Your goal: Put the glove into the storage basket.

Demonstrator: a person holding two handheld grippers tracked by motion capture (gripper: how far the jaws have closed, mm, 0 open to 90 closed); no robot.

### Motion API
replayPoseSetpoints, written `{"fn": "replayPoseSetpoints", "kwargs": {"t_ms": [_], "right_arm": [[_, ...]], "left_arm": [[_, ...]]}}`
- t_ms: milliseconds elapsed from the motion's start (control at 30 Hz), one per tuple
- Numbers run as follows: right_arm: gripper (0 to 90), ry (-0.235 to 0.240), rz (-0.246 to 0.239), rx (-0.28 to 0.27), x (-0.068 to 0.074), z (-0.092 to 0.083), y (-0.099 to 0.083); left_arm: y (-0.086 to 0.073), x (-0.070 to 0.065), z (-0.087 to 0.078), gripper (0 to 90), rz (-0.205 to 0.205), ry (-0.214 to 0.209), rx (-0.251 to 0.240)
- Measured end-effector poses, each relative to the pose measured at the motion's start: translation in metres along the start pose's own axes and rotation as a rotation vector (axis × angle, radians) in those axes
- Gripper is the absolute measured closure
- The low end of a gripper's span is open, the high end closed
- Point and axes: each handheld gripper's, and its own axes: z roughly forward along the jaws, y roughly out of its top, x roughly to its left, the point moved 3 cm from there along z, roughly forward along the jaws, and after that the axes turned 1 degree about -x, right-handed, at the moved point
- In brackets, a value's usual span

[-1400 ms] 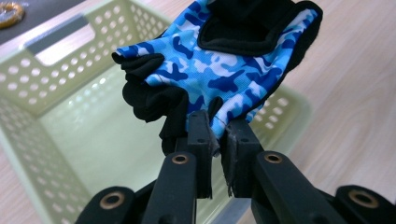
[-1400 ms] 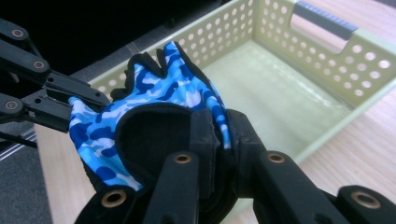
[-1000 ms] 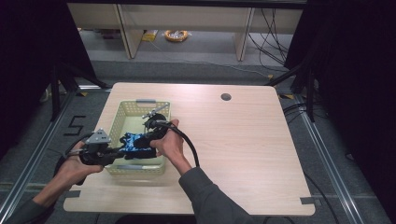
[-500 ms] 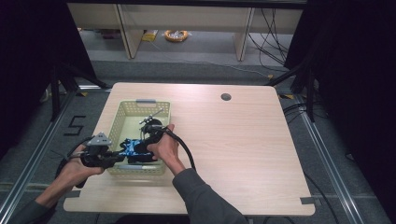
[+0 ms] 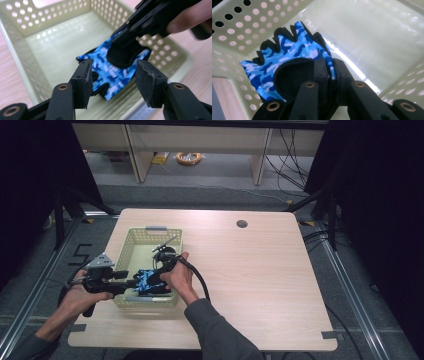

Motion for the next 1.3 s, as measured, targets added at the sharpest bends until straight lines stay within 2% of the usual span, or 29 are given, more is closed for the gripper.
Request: {"fn": "replayPoseSetpoints", "kwargs": {"t_ms": [167, 300, 367, 400, 467, 533, 700, 800, 833, 867, 900, 933, 967, 1033, 1067, 1100, 1167, 1233, 1300], "right_arm": [[80.2, 0.002, 0.009, 0.010, 0.002, 0.001, 0.001], [77.5, -0.016, -0.009, 0.022, 0.002, 0.002, 0.002], [74.5, -0.017, -0.016, 0.022, 0.002, 0.003, 0.003], [74.1, -0.025, -0.046, 0.032, 0.002, 0.003, 0.004], [72.5, -0.043, -0.066, 0.037, 0.001, 0.004, 0.005], [69.9, -0.064, -0.069, 0.053, 0.000, 0.004, 0.006], [64.4, -0.090, -0.070, 0.053, -0.002, 0.001, 0.007], [61.0, -0.103, -0.061, 0.032, -0.003, -0.004, 0.008], [60.4, -0.108, -0.057, 0.029, -0.004, -0.006, 0.008], [59.8, -0.098, -0.069, 0.019, -0.005, -0.007, 0.008], [59.1, -0.096, -0.054, 0.015, -0.004, -0.009, 0.008], [58.4, -0.089, -0.059, 0.006, -0.004, -0.011, 0.008], [57.6, -0.080, -0.050, -0.007, -0.004, -0.015, 0.008], [56.0, -0.072, -0.052, -0.022, -0.005, -0.020, 0.007], [54.7, -0.065, -0.054, -0.034, -0.005, -0.024, 0.006], [53.7, -0.059, -0.051, -0.041, -0.005, -0.026, 0.005], [51.1, -0.052, -0.059, -0.065, -0.007, -0.035, 0.002], [49.5, -0.045, -0.031, -0.070, -0.006, -0.045, -0.003], [47.0, -0.032, -0.061, -0.114, -0.010, -0.059, -0.010]], "left_arm": [[0.002, -0.018, -0.004, 43.0, 0.034, -0.038, -0.002], [0.001, -0.028, -0.002, 42.3, 0.052, -0.056, 0.002], [0.001, -0.030, -0.002, 41.6, 0.052, -0.064, 0.004], [0.002, -0.032, -0.001, 41.0, 0.041, -0.066, -0.002], [0.002, -0.033, -0.002, 40.8, 0.047, -0.060, -0.009], [0.003, -0.034, -0.003, 40.7, 0.048, -0.057, -0.023], [0.002, -0.033, -0.005, 40.4, 0.051, -0.058, -0.018], [0.001, -0.035, -0.005, 40.1, 0.054, -0.060, -0.013], [0.001, -0.038, -0.003, 40.1, 0.032, -0.061, -0.034], [0.001, -0.038, -0.004, 39.9, 0.047, -0.062, -0.023], [0.001, -0.039, -0.004, 39.6, 0.059, -0.065, -0.016], [0.001, -0.042, -0.003, 39.0, 0.054, -0.066, -0.023], [0.001, -0.043, -0.003, 38.6, 0.067, -0.064, -0.016], [0.001, -0.048, -0.001, 37.6, 0.058, -0.080, -0.033], [0.001, -0.049, -0.001, 37.3, 0.068, -0.080, -0.022], [0.001, -0.053, 0.001, 36.9, 0.048, -0.075, -0.044], [-0.001, -0.056, 0.002, 35.7, 0.070, -0.091, -0.025], [-0.002, -0.063, 0.005, 34.2, 0.053, -0.100, -0.040], [-0.002, -0.072, 0.007, 33.0, 0.038, -0.111, -0.063]]}}
